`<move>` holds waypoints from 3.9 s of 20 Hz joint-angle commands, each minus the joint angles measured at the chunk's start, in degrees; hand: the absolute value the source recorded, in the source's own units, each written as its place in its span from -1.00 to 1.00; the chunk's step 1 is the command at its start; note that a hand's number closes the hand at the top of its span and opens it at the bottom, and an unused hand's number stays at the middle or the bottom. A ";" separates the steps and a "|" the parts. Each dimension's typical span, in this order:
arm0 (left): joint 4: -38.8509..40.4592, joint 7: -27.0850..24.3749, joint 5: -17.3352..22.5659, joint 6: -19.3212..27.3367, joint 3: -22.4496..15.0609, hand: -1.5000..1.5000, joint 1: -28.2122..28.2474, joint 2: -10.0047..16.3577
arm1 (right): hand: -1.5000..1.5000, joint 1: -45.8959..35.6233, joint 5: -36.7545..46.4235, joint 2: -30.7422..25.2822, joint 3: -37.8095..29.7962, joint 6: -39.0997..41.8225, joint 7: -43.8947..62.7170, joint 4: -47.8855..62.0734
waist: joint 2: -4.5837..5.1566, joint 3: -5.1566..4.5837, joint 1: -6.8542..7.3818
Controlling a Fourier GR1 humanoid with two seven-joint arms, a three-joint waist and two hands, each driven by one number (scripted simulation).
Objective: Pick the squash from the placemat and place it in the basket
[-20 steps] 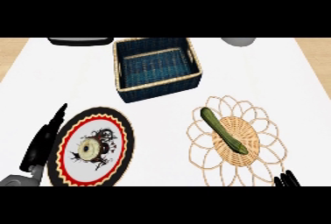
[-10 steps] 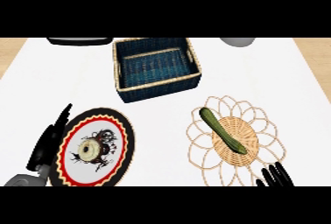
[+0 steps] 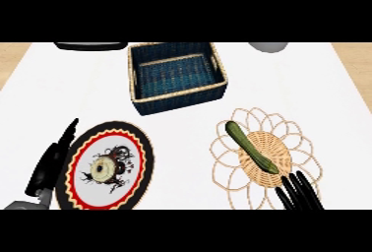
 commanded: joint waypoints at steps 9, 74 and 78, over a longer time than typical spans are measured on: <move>-3.79 3.52 -3.75 -0.57 0.96 0.00 0.62 -2.42 | -1.00 -12.17 1.12 7.44 -2.01 -5.60 2.93 13.53 | 0.08 1.16 0.50; -4.14 3.87 -12.57 -8.65 11.20 0.00 1.82 -9.78 | 1.00 -57.21 20.75 -2.55 -6.09 52.78 72.10 -6.70 | -1.22 0.96 -1.39; -2.66 3.22 -11.95 -9.31 12.32 0.00 0.59 -9.45 | 1.00 -61.43 15.98 -3.06 -7.45 65.84 77.82 -18.55 | -0.56 1.04 -0.84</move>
